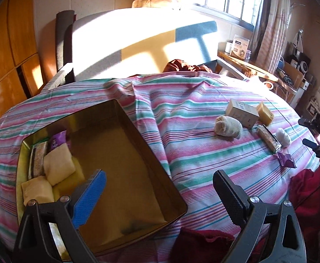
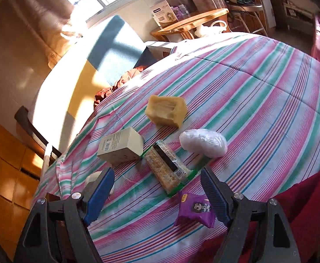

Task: Organize objects
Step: 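Grasp the beige knitted roll with the left gripper while the right tool nears purple candy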

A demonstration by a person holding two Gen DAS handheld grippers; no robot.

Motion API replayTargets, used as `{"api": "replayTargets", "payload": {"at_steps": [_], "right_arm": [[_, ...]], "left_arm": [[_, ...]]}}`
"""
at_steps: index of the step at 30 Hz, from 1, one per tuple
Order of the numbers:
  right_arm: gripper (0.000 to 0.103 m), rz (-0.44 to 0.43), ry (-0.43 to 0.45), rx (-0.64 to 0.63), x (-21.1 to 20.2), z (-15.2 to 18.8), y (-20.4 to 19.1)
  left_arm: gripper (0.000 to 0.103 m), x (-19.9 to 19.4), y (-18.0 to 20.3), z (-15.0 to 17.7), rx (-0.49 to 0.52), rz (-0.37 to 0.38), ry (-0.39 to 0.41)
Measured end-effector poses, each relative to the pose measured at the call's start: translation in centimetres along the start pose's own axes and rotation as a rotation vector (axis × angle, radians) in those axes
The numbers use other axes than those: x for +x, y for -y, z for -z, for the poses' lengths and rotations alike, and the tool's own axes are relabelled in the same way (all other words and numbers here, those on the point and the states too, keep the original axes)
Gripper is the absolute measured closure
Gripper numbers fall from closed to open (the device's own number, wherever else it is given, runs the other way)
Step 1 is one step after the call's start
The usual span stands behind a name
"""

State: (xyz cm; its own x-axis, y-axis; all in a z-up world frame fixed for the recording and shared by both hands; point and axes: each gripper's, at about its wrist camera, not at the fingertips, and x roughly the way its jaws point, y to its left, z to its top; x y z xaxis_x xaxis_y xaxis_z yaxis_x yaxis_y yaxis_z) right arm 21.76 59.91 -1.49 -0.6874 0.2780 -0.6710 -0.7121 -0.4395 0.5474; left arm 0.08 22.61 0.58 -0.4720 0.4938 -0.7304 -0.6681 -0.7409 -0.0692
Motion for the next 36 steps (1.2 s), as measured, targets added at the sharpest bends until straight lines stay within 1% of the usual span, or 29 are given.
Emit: {"api": "replayTargets", "payload": {"at_steps": [4,8,14,18,21,22,24,30,32,34,36], "right_arm": [[0.021,-0.060,0.014,0.049,-0.3,-0.1,0.6],[0.021,-0.093,0.007,0.074,-0.3,0.1,0.9],[0.021,-0.126,-0.011,0.089,0.0,0.0,1.2],[0.021,-0.154,-0.027,0.111,0.4,0.0,1.6],[0.021,-0.168,-0.026,0.122,0.3,0.0,1.8],[0.021,-0.174,-0.025,0.124,0.3,-0.1,1.9],[0.021,-0.182,-0.020,0.132,0.2,0.0,2.0],[0.021,-0.202,0.018,0.179,-0.4,-0.1,2.8],[0.021,-0.210,0.017,0.185,-0.4,-0.1,2.9],[0.021,-0.214,0.006,0.181,-0.2,-0.2,2.9],[0.021,-0.216,-0.005,0.181,0.0,-0.2,2.9]], "left_arm": [[0.004,2.3,2.7,-1.1,0.032,0.052,-0.042],[0.004,5.0,5.3,-2.1,0.036,0.100,-0.096],[0.004,8.9,8.4,-3.6,0.041,0.126,-0.152],[0.003,11.3,10.0,-4.3,0.044,0.125,-0.189],[0.002,12.7,11.1,-5.0,0.061,0.115,-0.196],[0.000,13.0,11.5,-5.2,0.067,0.114,-0.194],[0.000,13.8,12.2,-5.9,0.086,0.118,-0.191],[0.000,16.6,14.8,-8.0,0.160,0.084,-0.169],[0.000,17.7,15.7,-8.6,0.190,0.060,-0.161],[0.000,18.8,16.3,-9.0,0.204,0.054,-0.155],[0.000,20.3,16.6,-9.2,0.210,0.041,-0.175]]}}
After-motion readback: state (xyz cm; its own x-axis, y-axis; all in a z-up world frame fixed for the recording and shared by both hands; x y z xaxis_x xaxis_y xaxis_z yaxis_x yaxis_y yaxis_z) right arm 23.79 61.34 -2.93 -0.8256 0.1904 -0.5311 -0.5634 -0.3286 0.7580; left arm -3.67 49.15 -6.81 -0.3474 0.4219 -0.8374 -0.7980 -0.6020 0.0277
